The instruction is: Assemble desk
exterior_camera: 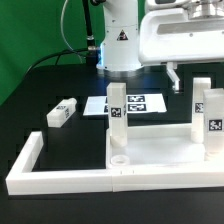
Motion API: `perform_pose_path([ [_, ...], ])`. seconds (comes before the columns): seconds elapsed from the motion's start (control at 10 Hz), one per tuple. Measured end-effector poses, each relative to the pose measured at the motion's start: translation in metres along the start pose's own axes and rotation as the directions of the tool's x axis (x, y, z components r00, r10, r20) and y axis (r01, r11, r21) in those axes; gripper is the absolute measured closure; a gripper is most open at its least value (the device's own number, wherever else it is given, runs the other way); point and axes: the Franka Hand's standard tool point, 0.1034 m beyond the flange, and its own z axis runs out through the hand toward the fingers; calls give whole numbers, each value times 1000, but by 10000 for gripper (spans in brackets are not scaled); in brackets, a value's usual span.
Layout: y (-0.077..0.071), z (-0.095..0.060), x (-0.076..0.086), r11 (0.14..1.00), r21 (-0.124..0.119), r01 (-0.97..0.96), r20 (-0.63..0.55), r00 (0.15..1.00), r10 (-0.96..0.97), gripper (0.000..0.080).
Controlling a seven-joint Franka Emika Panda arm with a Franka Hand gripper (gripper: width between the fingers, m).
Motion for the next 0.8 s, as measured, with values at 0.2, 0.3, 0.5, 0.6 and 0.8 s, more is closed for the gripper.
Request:
perform_pose_path([
  [0.2, -6, 5, -1, 1000, 2, -14, 151, 988, 13, 151],
  [0.3, -9, 9, -4, 1000, -10, -18, 237, 971, 19, 151],
  [0.5, -19, 12, 1, 999, -28, -22, 327, 944, 30, 151],
  [0.6, -24, 17, 0, 999, -28, -23, 310, 950, 30, 151],
  [0.8, -27, 23, -8, 999, -28, -22, 308, 951, 29, 151],
])
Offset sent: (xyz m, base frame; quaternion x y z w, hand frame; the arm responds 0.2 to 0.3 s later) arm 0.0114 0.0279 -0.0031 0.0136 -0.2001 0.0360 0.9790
